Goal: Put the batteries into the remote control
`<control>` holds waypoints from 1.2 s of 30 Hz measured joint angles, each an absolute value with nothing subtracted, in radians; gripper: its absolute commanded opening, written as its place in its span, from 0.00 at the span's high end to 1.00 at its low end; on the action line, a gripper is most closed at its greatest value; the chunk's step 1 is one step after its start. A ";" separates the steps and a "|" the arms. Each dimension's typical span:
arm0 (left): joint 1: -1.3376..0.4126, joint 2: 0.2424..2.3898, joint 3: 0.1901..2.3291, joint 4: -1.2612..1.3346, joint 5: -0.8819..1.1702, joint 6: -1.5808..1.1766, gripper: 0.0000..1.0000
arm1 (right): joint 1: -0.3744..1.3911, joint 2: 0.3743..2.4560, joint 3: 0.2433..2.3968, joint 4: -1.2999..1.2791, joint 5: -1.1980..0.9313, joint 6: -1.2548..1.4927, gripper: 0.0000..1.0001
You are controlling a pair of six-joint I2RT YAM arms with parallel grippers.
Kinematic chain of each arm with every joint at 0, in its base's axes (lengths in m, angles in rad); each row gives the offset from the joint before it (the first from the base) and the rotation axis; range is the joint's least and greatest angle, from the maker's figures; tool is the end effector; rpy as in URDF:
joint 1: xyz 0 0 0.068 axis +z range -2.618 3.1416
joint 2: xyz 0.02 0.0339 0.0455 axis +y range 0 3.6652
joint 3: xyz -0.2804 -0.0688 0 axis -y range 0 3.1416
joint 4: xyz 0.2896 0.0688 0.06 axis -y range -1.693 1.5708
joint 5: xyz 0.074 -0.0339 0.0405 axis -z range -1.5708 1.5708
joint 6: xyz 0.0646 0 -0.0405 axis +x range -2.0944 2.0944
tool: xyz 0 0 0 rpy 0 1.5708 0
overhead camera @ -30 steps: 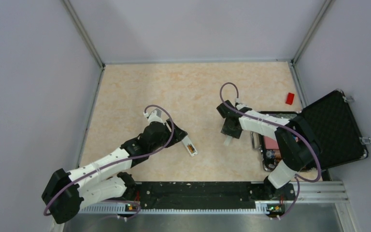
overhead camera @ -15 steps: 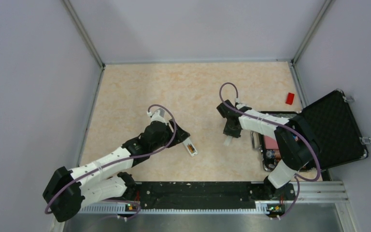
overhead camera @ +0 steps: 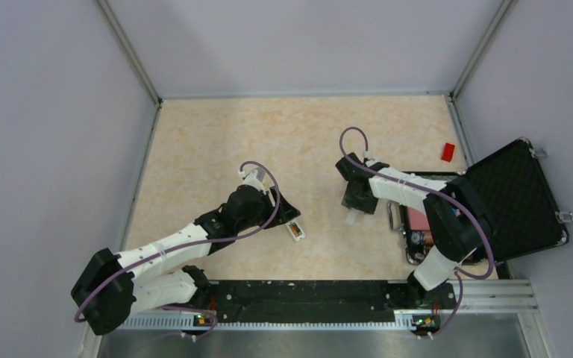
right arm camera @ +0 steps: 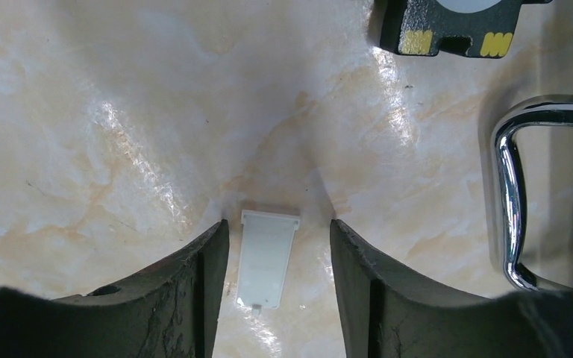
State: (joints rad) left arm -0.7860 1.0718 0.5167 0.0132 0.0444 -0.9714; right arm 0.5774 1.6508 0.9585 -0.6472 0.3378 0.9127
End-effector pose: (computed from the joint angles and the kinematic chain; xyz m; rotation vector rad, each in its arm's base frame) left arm 0.1974 -0.2017 0.1866 -0.1851 2.3042 -1.0386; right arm 0.2920 0.1647 0.1230 0.5111 2.6943 -0.1277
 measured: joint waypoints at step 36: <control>-0.786 1.071 0.517 0.018 0.044 -0.970 0.34 | 0.522 1.676 0.975 -0.663 0.281 1.000 0.56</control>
